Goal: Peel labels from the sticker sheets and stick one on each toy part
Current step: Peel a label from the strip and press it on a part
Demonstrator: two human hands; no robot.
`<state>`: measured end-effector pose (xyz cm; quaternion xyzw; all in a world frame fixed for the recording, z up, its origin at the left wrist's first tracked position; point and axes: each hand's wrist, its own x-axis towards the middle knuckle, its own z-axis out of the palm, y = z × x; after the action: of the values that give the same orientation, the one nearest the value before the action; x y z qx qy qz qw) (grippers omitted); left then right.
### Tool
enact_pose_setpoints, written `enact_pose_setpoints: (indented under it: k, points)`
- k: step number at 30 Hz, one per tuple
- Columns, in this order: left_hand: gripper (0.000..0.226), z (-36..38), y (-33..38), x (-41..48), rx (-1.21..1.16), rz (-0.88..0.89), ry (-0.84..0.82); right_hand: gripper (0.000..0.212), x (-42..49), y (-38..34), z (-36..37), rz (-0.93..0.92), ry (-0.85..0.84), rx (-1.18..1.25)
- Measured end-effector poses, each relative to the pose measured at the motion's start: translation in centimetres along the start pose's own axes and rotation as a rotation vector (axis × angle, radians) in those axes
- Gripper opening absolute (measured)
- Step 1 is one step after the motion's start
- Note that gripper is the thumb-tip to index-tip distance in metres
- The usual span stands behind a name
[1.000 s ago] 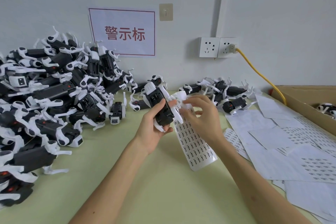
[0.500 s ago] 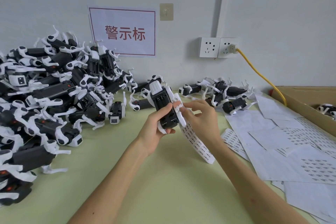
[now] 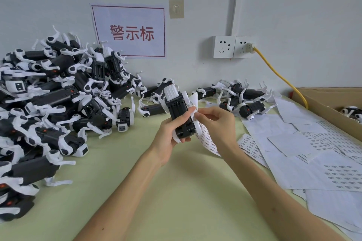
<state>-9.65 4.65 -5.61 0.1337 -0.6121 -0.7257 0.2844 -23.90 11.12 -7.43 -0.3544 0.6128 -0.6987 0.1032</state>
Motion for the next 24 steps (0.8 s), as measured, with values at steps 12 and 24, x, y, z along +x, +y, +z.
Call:
enact_pose_setpoints:
  k: [12, 24]
  points:
    - [0.051, -0.2, -0.4, 0.2, 0.006, 0.045, 0.032, 0.007, -0.2, -0.3, 0.2, -0.009, -0.014, 0.074]
    - [0.042, -0.5, -1.0, 0.6, 0.032, 0.039, 0.060, 0.012, -0.3, -0.6, 0.1, 0.032, -0.027, 0.115]
